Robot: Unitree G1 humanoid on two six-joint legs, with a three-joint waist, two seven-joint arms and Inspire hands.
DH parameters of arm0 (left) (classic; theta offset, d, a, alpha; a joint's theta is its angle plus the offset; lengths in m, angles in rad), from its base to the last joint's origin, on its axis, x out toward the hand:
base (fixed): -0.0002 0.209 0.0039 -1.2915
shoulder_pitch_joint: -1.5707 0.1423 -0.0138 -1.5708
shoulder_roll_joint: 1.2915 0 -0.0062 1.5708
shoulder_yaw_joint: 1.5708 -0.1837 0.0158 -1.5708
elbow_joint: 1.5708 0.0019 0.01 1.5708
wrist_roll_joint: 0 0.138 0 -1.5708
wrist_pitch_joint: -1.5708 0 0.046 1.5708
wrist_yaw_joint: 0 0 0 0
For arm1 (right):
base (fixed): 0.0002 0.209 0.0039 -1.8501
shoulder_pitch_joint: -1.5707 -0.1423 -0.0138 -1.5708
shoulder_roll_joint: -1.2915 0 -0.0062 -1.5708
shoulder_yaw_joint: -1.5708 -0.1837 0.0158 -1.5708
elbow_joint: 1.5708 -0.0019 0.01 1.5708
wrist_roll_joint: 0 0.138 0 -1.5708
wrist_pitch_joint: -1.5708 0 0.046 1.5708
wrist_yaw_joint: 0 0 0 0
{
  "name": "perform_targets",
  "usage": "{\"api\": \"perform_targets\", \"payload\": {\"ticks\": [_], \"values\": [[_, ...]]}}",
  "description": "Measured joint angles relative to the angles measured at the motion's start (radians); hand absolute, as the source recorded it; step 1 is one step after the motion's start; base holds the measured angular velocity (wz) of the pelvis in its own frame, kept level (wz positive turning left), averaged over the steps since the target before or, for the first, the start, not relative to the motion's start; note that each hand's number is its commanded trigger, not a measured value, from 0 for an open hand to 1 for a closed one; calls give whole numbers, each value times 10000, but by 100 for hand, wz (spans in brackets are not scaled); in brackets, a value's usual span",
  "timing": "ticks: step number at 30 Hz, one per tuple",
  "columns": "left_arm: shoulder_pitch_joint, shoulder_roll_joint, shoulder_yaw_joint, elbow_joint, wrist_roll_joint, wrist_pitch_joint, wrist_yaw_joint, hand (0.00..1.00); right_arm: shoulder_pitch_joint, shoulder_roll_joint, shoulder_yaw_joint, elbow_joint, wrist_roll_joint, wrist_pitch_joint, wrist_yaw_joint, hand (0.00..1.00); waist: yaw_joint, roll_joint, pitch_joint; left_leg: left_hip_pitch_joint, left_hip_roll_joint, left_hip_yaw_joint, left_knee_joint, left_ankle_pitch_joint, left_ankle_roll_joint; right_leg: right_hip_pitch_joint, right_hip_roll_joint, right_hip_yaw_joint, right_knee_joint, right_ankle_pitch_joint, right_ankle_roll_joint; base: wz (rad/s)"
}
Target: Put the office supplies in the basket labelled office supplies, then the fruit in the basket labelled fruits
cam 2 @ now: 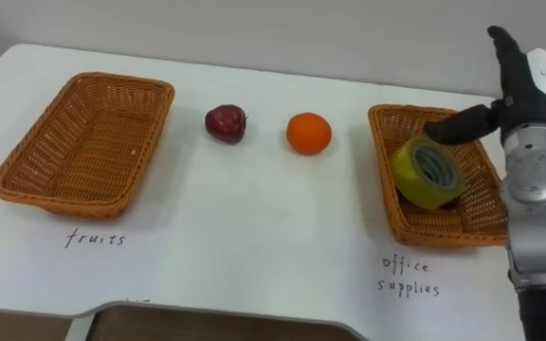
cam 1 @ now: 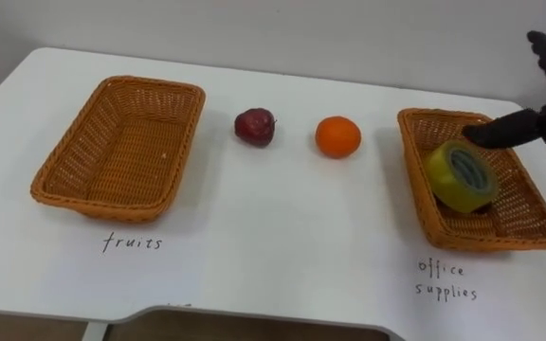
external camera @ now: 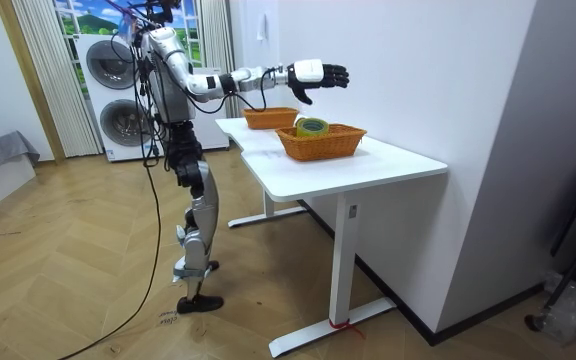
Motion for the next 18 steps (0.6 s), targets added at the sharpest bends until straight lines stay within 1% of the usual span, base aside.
{"api": "perform_targets", "payload": {"ticks": [5, 7, 9, 10, 12, 15, 18], "values": [[-30, -8, 2, -7, -26, -122, -122, 0, -5, -12, 4, -1344, -649, -15, -20, 0, -5, -26, 16, -133, 7, 28, 21, 1, 0, -174, -1, 36, 64, 0, 0, -1], [-52, -7, -4, -7, -52, -189, -177, 0, -11, -18, 8, -1763, -688, -41, -19, 0, 11, -46, 29, -111, 11, 29, 18, 1, 1, -179, -2, 51, 101, 0, 0, 0], [-132, -28, -11, -7, -93, -275, -249, 0, -38, -14, 93, -2151, -733, -98, 0, 0, 86, -63, 91, -51, 20, 57, 6, 1, 1, -174, -2, 98, 138, -1, 0, -4], [-167, -43, -11, -7, -86, -289, -251, 0, -38, -14, 103, -2256, -785, -111, 13, 0, 158, -78, 103, -50, 20, 70, 5, 0, 2, -175, -2, 119, 137, -1, 0, -7], [-308, -48, -15, 7, -82, -366, -253, 0, -51, -15, 105, -2590, -1109, -130, 122, 0, 281, -118, 151, -105, 20, 58, 0, -1, 2, -179, -1, 121, 139, -1, 0, -2], [-310, -49, -17, 15, -81, -410, -278, 0, -142, -15, 104, -2710, -1179, -142, 223, 0, 290, -161, 146, -164, 17, 10, 0, -3, 2, -180, -2, 57, 138, -1, 0, 6], [-294, -62, -17, 30, -68, -394, -279, 0, -237, -15, 105, -2713, -1190, -138, 265, 0, 483, -201, 137, -182, 18, 15, 2, -1, 1, -205, -2, 48, 131, -2, -1, 0]]}}
